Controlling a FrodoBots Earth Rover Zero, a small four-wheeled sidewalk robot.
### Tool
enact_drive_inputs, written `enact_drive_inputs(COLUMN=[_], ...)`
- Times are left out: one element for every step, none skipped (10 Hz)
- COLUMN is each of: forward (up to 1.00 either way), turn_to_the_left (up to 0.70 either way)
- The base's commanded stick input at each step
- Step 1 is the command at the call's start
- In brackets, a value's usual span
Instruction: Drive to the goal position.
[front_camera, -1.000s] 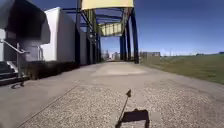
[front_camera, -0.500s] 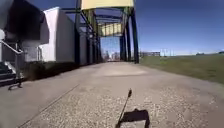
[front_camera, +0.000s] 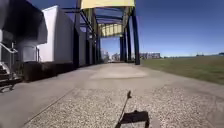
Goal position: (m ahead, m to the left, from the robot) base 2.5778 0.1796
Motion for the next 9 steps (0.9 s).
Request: enact_drive_inputs(forward=[1.0,1.0,1.0,1.0,1.0,1.0,1.0,1.0,1.0], turn_to_the_left=[0.0,0.0,0.0,0.0,0.0,0.0,0.0,0.0,0.0])
